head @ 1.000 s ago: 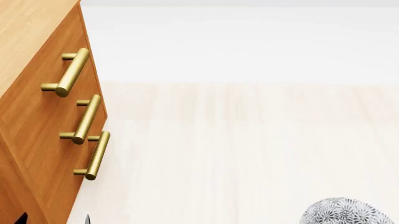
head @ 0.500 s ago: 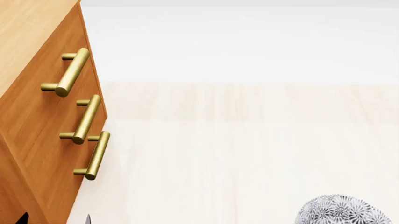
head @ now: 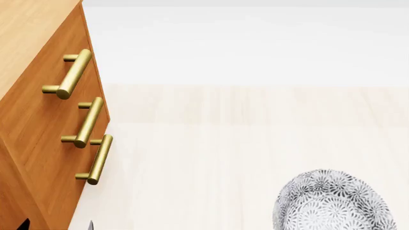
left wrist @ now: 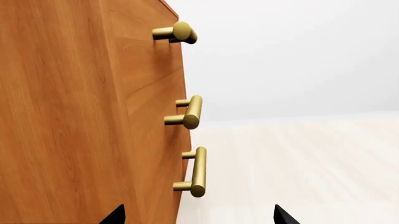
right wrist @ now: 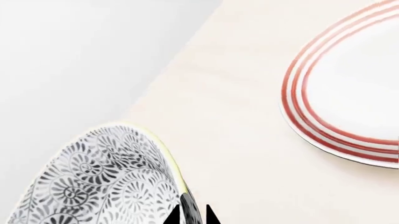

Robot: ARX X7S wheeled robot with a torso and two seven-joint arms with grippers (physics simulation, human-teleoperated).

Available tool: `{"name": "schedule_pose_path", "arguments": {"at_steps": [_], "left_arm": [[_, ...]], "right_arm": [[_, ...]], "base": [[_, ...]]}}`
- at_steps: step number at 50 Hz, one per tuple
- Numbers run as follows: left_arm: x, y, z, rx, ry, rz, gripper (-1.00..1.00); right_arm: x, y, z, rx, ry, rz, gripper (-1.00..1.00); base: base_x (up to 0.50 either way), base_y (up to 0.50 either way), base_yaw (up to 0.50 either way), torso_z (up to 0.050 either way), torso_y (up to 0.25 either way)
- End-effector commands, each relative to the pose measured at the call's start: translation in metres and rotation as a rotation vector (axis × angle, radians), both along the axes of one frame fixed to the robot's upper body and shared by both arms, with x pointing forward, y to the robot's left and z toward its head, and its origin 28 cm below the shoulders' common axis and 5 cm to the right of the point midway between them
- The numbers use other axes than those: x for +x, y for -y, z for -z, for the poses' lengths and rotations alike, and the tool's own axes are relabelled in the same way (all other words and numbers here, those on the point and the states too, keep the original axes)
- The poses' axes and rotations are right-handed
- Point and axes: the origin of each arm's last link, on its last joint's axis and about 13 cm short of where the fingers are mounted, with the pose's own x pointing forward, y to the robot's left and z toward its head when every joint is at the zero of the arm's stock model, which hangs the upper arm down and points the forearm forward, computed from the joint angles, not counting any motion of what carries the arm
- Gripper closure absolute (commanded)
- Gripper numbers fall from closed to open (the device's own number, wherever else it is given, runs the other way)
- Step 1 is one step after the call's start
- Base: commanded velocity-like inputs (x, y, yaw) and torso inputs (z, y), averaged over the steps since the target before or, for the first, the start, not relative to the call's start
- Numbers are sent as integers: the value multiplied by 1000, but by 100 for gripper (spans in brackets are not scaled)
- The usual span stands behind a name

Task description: Put the bowl on top of the cabinet.

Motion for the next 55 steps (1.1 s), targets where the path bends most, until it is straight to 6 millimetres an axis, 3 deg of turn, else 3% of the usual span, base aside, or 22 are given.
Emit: {"name": "schedule_pose_path", "arguments": {"at_steps": [1,15,26,43,55], "left_arm": [[0,0,1,3,-3,2,-100],[1,0,2,4,-8,2,-100],[4,-3,3,-18,-27,0,-100],[-7,-5,-9,-19,19,-3,-100],[-16,-10,-26,-20,33,0,-100]], "right_arm": [[-8,-5,-9,-63,164,-77,100],[-18,-7,-12,-85,275,-107,100],[-1,-14,-9,-166,191,-93,100],[-16,-21,-60,-333,297,-57,100],[-20,-31,-80,-463,326,1,100]], "base": [[0,0,0,0,0],[0,0,0,0,0],[0,0,0,0,0],[0,0,0,0,0],[0,0,0,0,0]]}}
